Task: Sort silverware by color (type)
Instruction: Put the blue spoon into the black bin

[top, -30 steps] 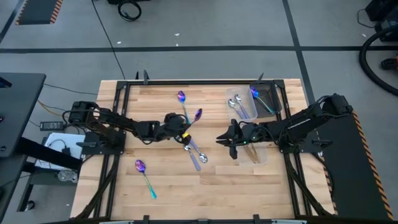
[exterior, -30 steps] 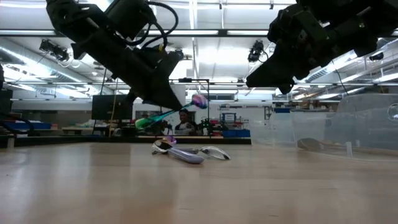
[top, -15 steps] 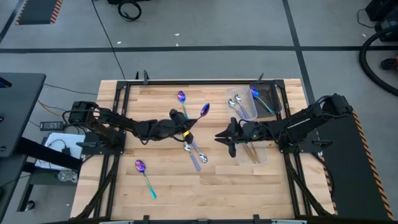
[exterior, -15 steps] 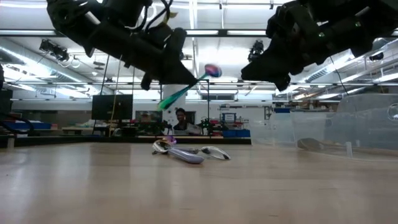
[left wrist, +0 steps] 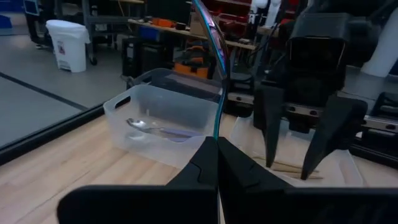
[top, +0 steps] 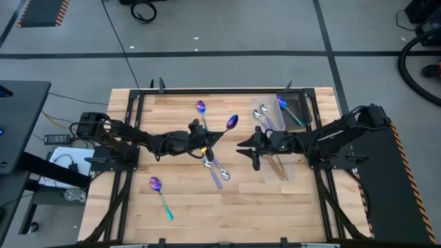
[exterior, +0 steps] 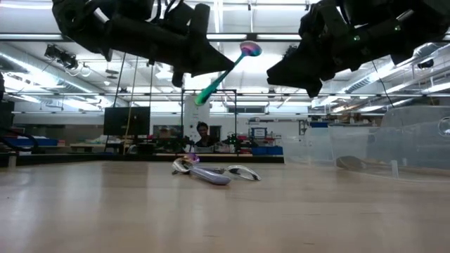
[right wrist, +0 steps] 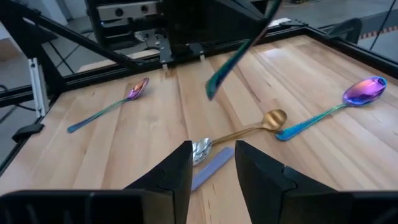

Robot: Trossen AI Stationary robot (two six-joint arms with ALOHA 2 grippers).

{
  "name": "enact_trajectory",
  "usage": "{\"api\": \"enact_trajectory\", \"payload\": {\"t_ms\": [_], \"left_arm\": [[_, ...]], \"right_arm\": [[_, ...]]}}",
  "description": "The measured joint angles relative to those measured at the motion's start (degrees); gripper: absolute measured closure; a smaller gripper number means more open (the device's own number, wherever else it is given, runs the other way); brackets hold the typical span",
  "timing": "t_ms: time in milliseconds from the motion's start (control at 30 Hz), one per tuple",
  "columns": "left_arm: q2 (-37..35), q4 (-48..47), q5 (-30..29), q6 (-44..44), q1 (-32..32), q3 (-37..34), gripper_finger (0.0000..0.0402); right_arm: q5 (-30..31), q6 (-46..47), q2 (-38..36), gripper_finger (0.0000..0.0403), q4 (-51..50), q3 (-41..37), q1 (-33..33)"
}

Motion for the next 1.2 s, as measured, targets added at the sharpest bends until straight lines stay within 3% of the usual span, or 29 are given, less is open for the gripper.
{"api": "enact_trajectory", "payload": {"t_ms": [567,1000,1200], "left_arm": [[12.9,25.7,0.2,4.3,-1.8,0.0,0.0399],[18.9,26.3,2.2,11.8,-3.5,8.8,0.0399],[18.9,26.1,2.0,12.0,-3.5,9.6,0.0399]], "right_arm": [[-1.2,-1.6,0.0,0.0252,-0.2,0.0,-0.2],[-4.9,-0.2,0.0,0.0253,-2.7,0.0,-0.7],[-6.4,-0.4,0.0,0.025,-4.3,0.0,-0.7]]}}
